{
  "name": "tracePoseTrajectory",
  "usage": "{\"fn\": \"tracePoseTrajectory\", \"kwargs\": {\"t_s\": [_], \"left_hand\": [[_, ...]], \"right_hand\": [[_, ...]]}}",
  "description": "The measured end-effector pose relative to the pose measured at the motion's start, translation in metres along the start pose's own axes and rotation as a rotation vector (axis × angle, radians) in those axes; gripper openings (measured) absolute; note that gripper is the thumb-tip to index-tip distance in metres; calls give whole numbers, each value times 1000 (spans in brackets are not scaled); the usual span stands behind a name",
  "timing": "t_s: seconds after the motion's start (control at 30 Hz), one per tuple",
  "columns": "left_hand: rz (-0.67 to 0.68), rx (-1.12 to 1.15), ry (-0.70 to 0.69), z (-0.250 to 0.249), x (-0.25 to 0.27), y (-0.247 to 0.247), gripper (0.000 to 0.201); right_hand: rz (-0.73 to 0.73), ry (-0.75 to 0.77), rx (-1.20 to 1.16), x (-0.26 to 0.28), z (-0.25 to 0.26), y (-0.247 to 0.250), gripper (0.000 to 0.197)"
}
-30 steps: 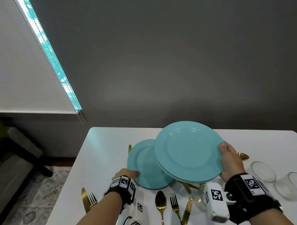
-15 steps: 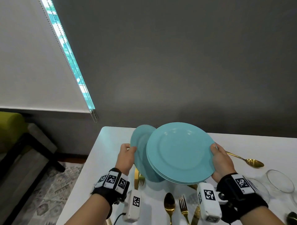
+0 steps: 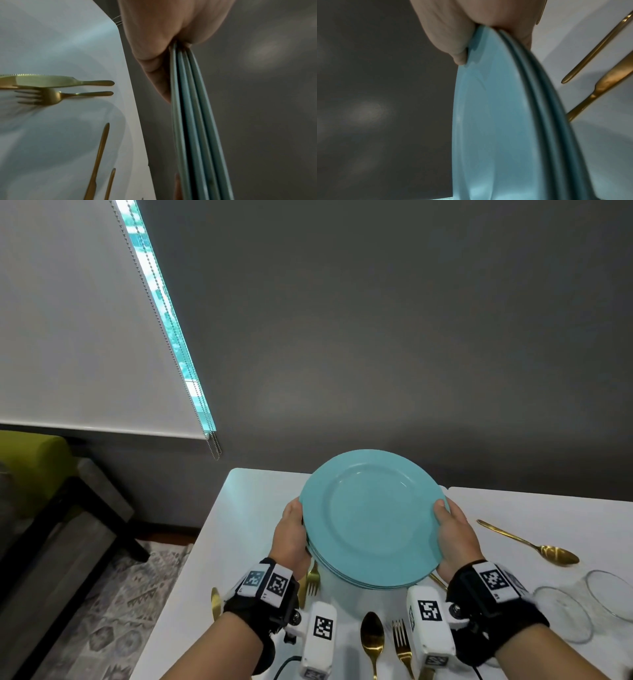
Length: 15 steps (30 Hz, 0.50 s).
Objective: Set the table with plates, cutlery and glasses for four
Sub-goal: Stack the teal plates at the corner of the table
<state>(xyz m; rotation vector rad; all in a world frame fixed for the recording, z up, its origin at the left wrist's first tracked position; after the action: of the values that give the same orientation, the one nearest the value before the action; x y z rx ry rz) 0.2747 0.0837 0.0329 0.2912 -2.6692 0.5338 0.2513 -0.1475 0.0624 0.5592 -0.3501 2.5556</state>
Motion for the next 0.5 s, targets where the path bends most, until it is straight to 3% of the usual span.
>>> {"fn": "tracePoseTrajectory", "kwargs": {"t_s": [0.17,0.23,0.33,0.5], "left_hand": [[80,70,148,-6,-2,-3,54],[117,-18,157,-9,-6,-2,42],[1,-113,147,-11,-19,12,35],[-198,4,118,-10,-50,46,41]], "right_hand": [[24,12,68,-1,-1,-12,35],[30,11,88,-3,-1,-18,35],[85,7,102,-2,-1,-30,38],[167,10,226,-1,9,-44,45]]}}
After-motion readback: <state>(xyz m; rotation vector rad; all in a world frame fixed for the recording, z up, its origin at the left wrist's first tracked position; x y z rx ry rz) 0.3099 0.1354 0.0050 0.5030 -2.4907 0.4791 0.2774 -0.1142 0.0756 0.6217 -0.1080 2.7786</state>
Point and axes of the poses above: each hand's wrist, its own x-axis away from the middle knuckle, its own y-axis out of the back of the hand, z = x × y, the point moved 4 cm from there along -x, towards the middle knuckle, and after that the axes turned 2 degrees about -z, right-handed, at the moved point
